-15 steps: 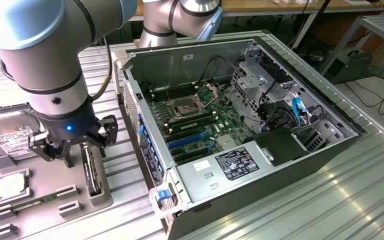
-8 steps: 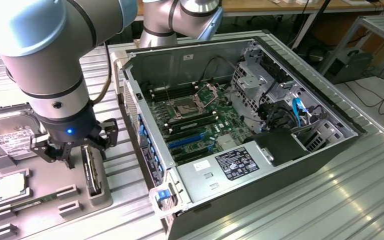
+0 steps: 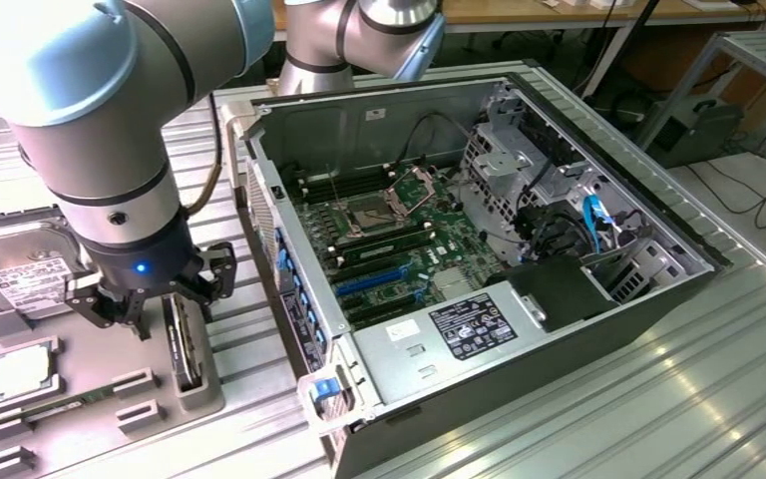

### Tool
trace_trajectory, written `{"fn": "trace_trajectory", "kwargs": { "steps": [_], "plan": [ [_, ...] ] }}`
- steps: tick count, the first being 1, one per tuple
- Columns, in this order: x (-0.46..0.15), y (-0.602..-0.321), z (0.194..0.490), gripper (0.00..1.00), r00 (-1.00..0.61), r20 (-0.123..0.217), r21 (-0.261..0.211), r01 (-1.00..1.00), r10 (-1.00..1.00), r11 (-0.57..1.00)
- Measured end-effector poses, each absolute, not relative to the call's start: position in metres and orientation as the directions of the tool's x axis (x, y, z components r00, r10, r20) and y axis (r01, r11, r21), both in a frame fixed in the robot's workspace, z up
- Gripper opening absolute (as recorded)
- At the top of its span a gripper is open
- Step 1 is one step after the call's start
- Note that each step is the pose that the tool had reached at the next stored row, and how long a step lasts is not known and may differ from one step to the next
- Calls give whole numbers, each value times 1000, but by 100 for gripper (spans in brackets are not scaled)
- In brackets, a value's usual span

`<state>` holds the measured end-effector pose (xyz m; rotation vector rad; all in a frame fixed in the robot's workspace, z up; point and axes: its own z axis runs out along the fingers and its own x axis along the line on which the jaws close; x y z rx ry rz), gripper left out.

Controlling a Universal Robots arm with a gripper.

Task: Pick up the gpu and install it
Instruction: 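Pick up the gpu and move the gpu toward the slot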

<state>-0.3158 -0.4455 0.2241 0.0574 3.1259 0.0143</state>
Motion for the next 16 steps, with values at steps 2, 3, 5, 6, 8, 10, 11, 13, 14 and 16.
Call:
{"fn": "trace_trajectory", "kwargs": {
  "steps": [2,3,5,6,8,10,11,13,14,16],
  "plan": [
    [-316,-446,224,66,-999,-15,9,37,37,999],
    [-316,-445,224,66,-999,-15,9,36,36,999],
    [-315,-445,223,66,-1000,-15,10,23,23,1000],
    [-315,-445,223,66,-1000,-15,10,13,13,1000],
    [-315,-446,223,66,-1000,-15,9,-2,-2,1000],
    [-315,-446,224,66,-1000,-15,9,-18,-18,1000],
    [-315,-446,224,66,-1000,-15,9,-21,-21,1000],
    [-315,-446,223,66,-1000,-15,9,-21,-21,1000],
    [-315,-446,223,66,-1000,-15,9,-21,-21,1000],
    [-315,-446,223,66,-1000,-15,9,-21,-21,1000]
  ]
}}
